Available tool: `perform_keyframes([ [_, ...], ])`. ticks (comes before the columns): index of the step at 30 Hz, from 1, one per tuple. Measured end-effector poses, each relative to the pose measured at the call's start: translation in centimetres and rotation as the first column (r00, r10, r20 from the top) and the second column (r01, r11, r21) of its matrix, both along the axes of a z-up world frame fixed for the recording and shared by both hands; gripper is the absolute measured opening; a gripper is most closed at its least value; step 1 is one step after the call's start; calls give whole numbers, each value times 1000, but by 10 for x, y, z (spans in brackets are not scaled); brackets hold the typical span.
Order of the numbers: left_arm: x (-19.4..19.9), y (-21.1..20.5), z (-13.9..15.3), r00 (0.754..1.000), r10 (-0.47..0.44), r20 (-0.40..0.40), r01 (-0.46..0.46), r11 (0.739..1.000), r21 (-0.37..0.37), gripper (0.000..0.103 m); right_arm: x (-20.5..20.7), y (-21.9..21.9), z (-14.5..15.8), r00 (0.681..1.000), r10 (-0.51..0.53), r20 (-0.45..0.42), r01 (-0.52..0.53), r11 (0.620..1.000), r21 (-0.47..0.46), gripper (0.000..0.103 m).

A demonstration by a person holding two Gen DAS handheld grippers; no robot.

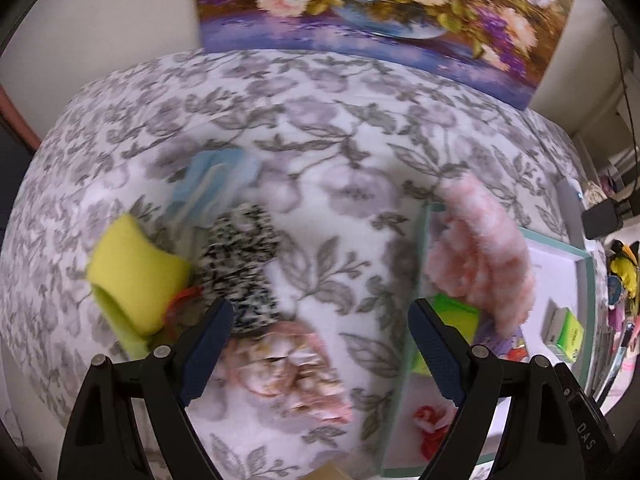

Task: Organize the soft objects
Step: 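Move both grippers back over the pile of soft items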

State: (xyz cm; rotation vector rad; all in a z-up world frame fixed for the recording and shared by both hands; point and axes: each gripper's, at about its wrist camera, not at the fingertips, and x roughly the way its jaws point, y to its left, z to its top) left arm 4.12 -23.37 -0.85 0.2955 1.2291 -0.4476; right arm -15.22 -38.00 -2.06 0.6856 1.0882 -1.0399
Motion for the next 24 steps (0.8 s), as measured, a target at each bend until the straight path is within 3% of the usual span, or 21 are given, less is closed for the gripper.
perform_keyframes([
  [12, 7, 50, 9, 996, 66, 62, -71, 994, 84, 89, 18, 45, -4, 996, 84, -7, -83, 996, 31, 103],
  [24, 25, 110, 13, 985, 167, 30, -169, 983, 72, 89, 39, 87, -9, 983, 175, -52, -174, 984, 34, 103],
])
